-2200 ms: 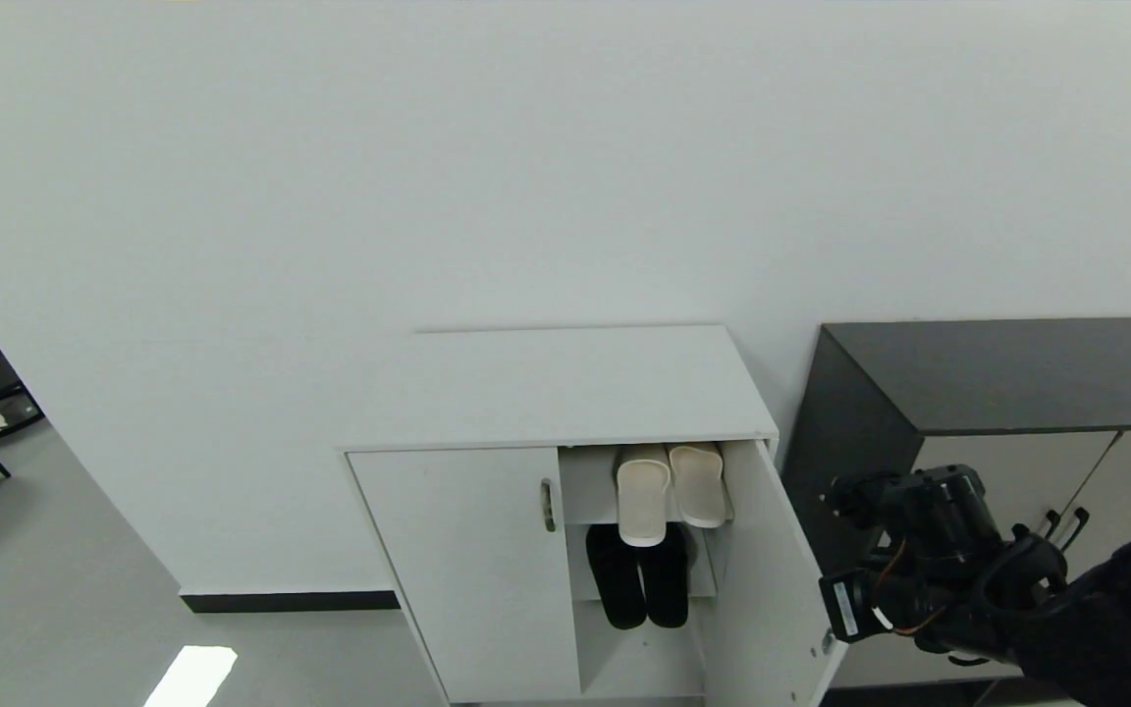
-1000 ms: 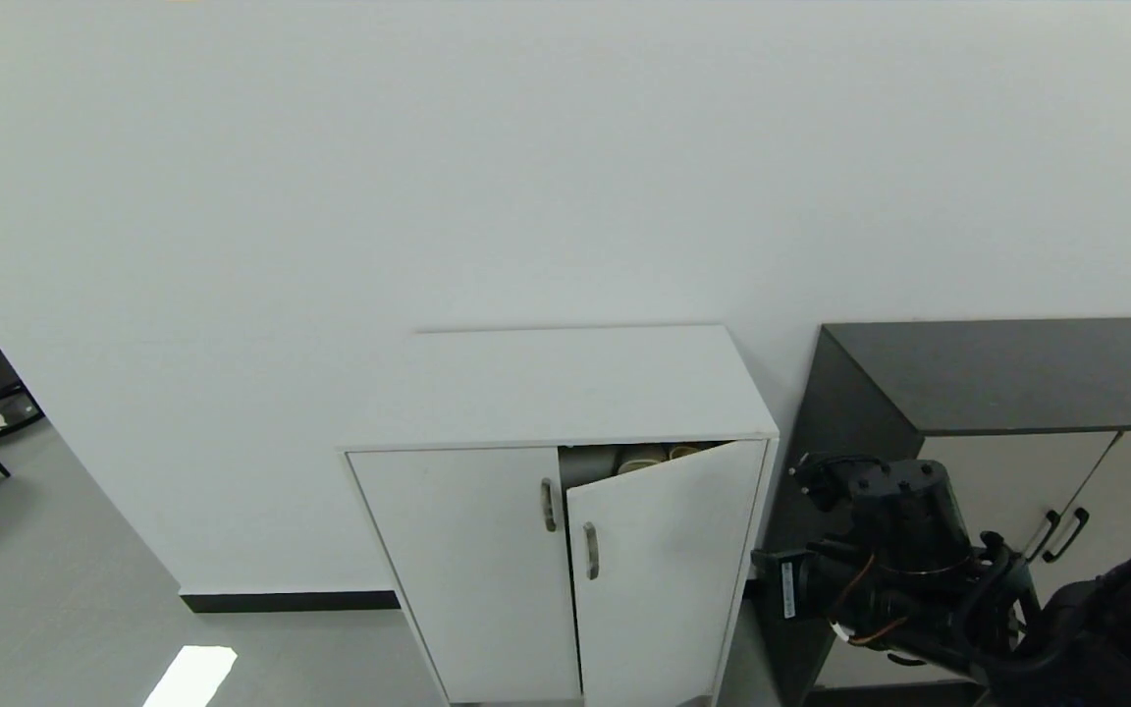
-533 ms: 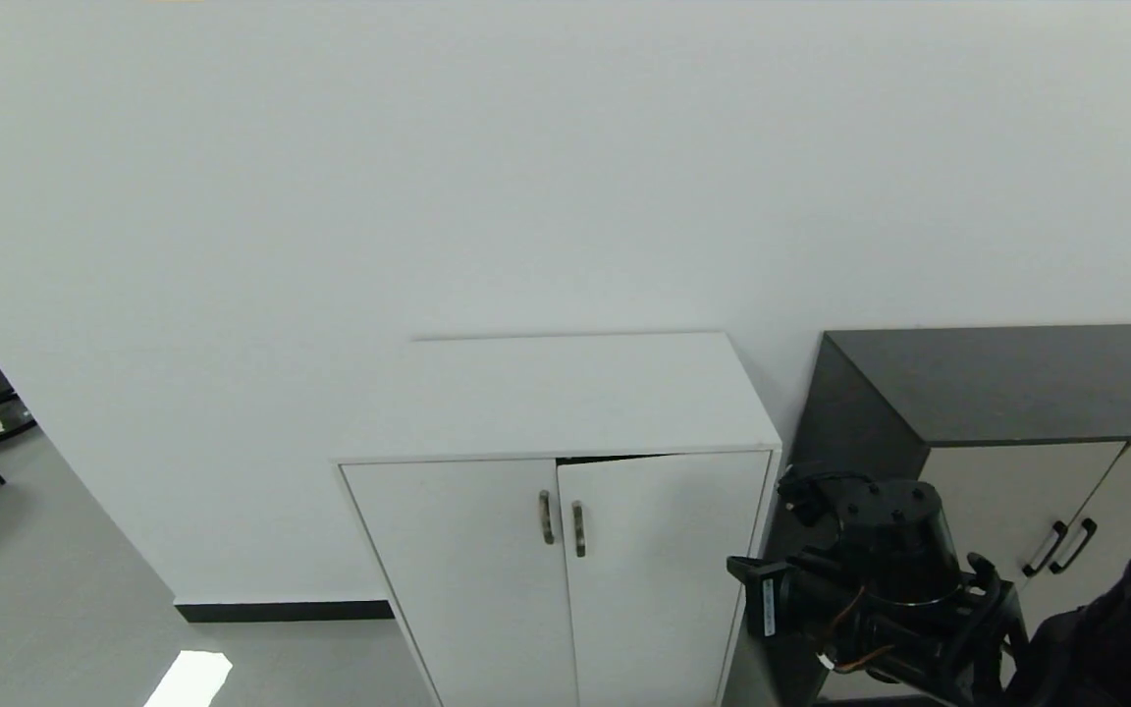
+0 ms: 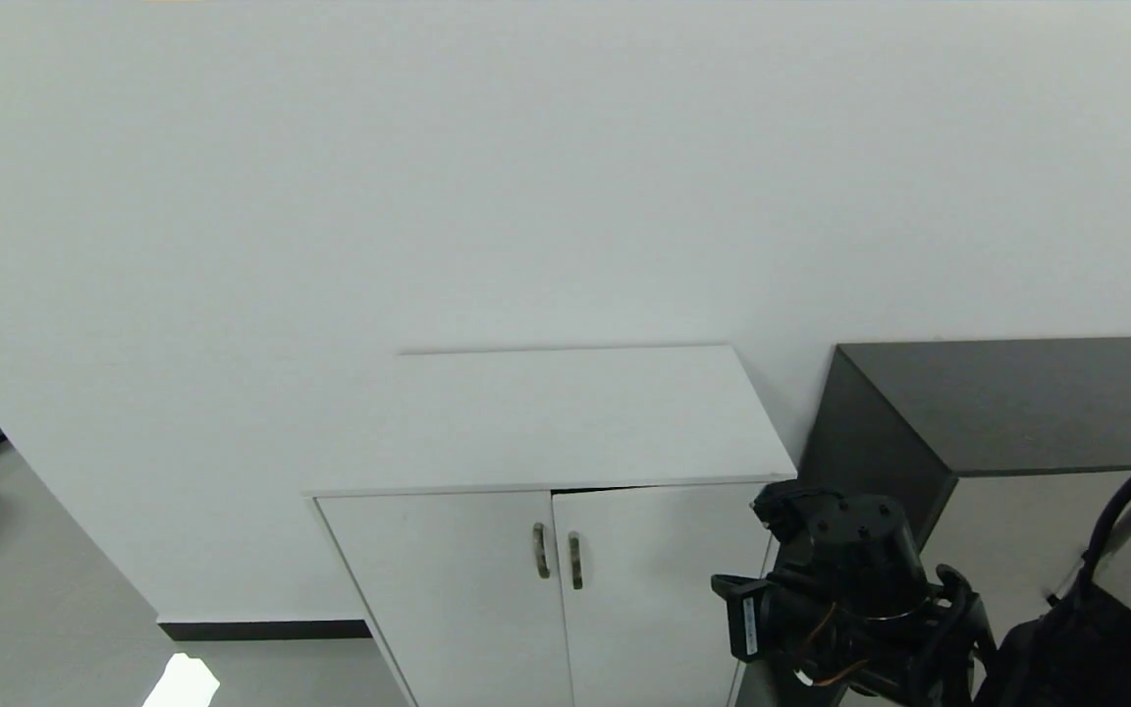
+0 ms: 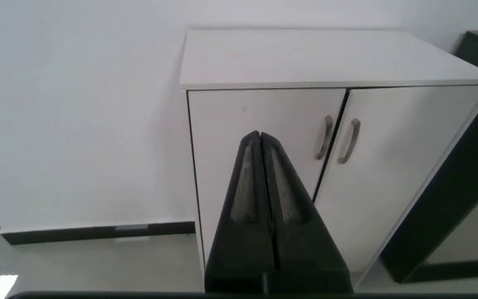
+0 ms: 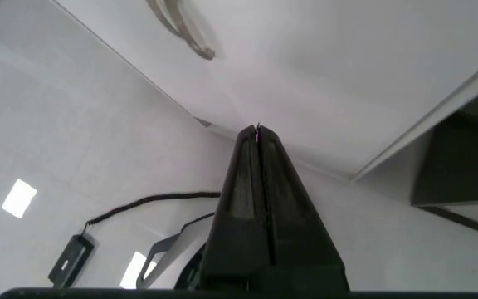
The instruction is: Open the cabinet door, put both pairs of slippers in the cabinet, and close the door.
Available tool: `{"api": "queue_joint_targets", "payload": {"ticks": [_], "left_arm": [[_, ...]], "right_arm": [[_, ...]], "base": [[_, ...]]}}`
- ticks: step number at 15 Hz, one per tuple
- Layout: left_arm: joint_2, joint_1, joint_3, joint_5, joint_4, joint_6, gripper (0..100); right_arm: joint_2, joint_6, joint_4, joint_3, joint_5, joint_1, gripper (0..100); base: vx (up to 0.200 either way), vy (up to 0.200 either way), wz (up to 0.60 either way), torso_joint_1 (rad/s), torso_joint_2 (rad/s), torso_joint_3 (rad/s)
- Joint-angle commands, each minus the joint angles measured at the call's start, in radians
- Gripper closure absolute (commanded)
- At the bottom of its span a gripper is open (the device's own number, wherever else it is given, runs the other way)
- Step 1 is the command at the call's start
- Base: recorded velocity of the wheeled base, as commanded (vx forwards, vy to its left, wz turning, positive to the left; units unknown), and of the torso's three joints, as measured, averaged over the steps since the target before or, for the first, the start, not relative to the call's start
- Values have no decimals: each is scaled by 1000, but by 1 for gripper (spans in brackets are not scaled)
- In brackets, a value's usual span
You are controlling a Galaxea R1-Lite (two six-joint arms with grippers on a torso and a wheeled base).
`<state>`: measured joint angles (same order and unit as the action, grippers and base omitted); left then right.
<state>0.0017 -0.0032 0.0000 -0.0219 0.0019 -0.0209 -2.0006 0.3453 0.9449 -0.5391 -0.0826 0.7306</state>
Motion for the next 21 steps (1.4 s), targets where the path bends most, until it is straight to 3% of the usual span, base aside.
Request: {"api": "queue_joint_targets", "payload": {"ticks": [1, 6, 12, 21], "left_arm": [[1, 0, 0, -1, 0, -1, 100], [1, 0, 0, 0, 1, -1, 100], [1, 0, 0, 0, 0, -1, 100], [1, 0, 0, -1, 0, -1, 100]], "right_arm": [[-52, -2, 0, -42, -2, -11, 100], [-173, -6, -1, -189, -3, -100, 100], [-264, -9, -5, -320, -5, -145, 100], [-328, -26, -9, -412, -5, -175, 100]], "base": [[0, 0, 0, 0, 0, 0], [0, 0, 0, 0, 0, 0], [0, 0, 0, 0, 0, 0], [0, 0, 0, 0, 0, 0]]}}
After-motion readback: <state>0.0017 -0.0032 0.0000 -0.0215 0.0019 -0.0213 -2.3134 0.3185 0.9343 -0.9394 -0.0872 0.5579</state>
